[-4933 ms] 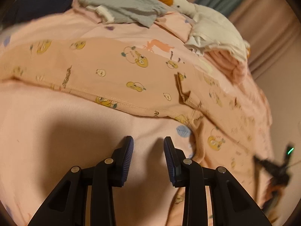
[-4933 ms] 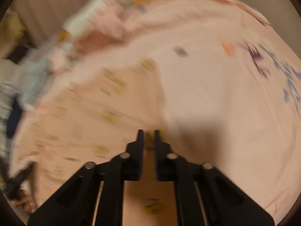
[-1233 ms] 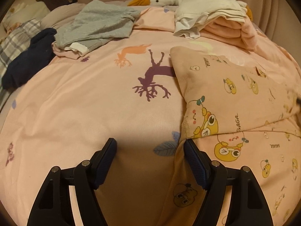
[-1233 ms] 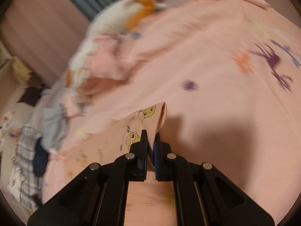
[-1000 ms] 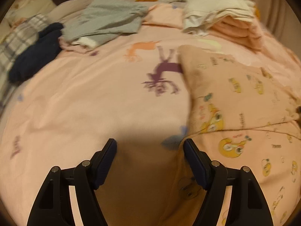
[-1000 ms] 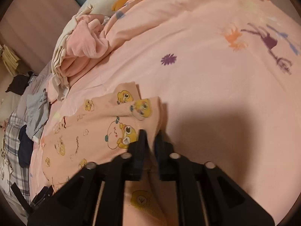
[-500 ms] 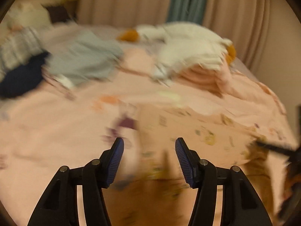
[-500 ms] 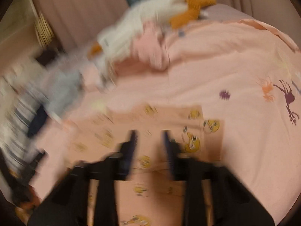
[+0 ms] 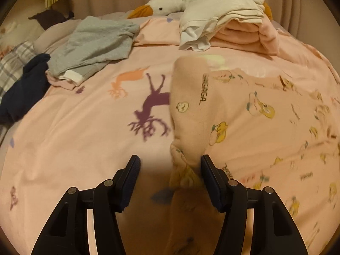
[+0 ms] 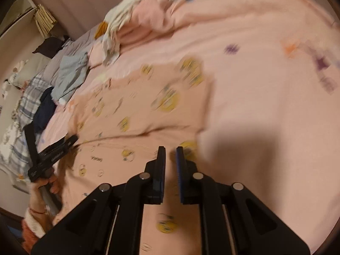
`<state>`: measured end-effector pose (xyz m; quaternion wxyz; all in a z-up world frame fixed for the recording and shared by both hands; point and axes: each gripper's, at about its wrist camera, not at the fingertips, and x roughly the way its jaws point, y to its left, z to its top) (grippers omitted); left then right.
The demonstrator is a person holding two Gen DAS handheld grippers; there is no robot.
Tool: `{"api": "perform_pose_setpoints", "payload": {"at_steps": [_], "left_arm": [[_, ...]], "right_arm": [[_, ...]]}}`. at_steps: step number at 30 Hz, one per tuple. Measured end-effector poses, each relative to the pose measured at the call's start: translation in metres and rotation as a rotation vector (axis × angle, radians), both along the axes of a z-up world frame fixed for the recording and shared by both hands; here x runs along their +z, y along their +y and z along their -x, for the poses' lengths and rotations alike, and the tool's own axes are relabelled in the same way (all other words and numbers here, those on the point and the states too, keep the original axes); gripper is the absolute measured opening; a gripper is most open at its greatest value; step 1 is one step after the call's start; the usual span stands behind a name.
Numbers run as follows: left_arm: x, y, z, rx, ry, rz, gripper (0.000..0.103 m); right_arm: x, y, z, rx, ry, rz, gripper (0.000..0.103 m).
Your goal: Fold small clothes
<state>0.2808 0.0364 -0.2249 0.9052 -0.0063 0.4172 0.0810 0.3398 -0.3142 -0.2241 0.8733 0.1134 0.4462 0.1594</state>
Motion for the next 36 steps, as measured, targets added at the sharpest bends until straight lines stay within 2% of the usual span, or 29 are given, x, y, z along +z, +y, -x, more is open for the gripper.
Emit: {"api": "perform_pose_setpoints", "payload": {"at_steps": [3,5,6,9,12,13,15,16,17,18,19,20,21,22,23,25,28,29,30,32,34,36], "left_arm": [[0.005,0.009,0.006,0.018,0.021,0.066,0.061],[0.021,0.01,0.014,0.039,0.025,0.096,0.061],[0.034,0.009,0.021,0.032,-0.021,0.097,0.061],[0.07,0.002,0.033,0.013,-0.159,0.061,0.061],[0.081,-0.007,0.017,0.018,-0.216,0.012,0.066],[0.078,-0.008,0.003,0.031,-0.201,-0.02,0.066],[0.052,-0.006,-0.037,0.077,-0.067,-0.078,0.066],[0.033,-0.001,-0.055,0.088,0.013,-0.065,0.063],[0.022,0.004,-0.062,0.093,0.052,-0.046,0.062],[0.01,0.01,-0.068,0.103,0.061,-0.027,0.062],[0.007,0.017,-0.069,0.127,0.016,-0.018,0.062],[0.003,0.03,-0.073,0.195,0.013,-0.027,0.064],[-0.001,0.044,-0.077,0.241,0.036,0.027,0.078],[0.0,0.061,-0.075,0.272,0.033,0.14,0.079],[0.004,0.074,-0.07,0.292,0.026,0.218,0.079],[0.013,0.098,-0.051,0.316,0.033,0.333,0.078],[0.026,0.112,-0.013,0.269,0.076,0.397,0.078],[0.028,0.115,0.012,0.227,0.088,0.434,0.078],[0.026,0.115,0.031,0.196,0.095,0.477,0.078],[0.017,0.115,0.077,0.151,0.123,0.589,0.078],[0.006,0.116,0.111,0.141,0.136,0.671,0.078],[-0.007,0.111,0.139,0.122,0.149,0.728,0.078]], "right_arm": [[0.011,-0.003,-0.01,-0.037,-0.018,-0.081,0.016],[0.012,0.0,-0.019,-0.05,-0.015,-0.137,0.021],[0.009,0.007,-0.026,-0.055,-0.005,-0.158,0.024],[-0.001,0.027,-0.039,-0.03,0.039,-0.174,0.024],[-0.014,0.053,-0.05,0.003,0.073,-0.121,0.023],[-0.018,0.058,-0.052,0.005,0.078,-0.093,0.023],[-0.033,0.065,-0.057,-0.015,0.078,0.003,0.012],[-0.036,0.066,-0.053,-0.009,0.045,0.017,0.01],[-0.036,0.065,-0.048,0.013,0.022,0.042,0.008],[-0.036,0.066,-0.045,0.032,0.018,0.076,0.005],[-0.035,0.064,-0.042,0.043,0.016,0.096,0.005],[-0.035,0.061,-0.037,0.045,0.02,0.1,0.005],[-0.034,0.06,-0.034,0.045,0.02,0.099,0.005],[-0.033,0.059,-0.032,0.05,0.017,0.105,0.005],[-0.032,0.06,-0.029,0.059,0.006,0.123,0.005],[-0.03,0.063,-0.019,0.075,-0.019,0.188,0.005],[-0.028,0.063,-0.005,0.088,0.003,0.232,0.011],[-0.025,0.063,0.002,0.094,0.006,0.232,0.019],[-0.022,0.061,0.009,0.101,0.019,0.222,0.03],[-0.015,0.053,0.032,0.101,0.054,0.164,0.041],[-0.007,0.044,0.052,0.094,0.057,0.096,0.042],[0.002,0.027,0.077,0.059,0.047,0.009,0.05]]}}
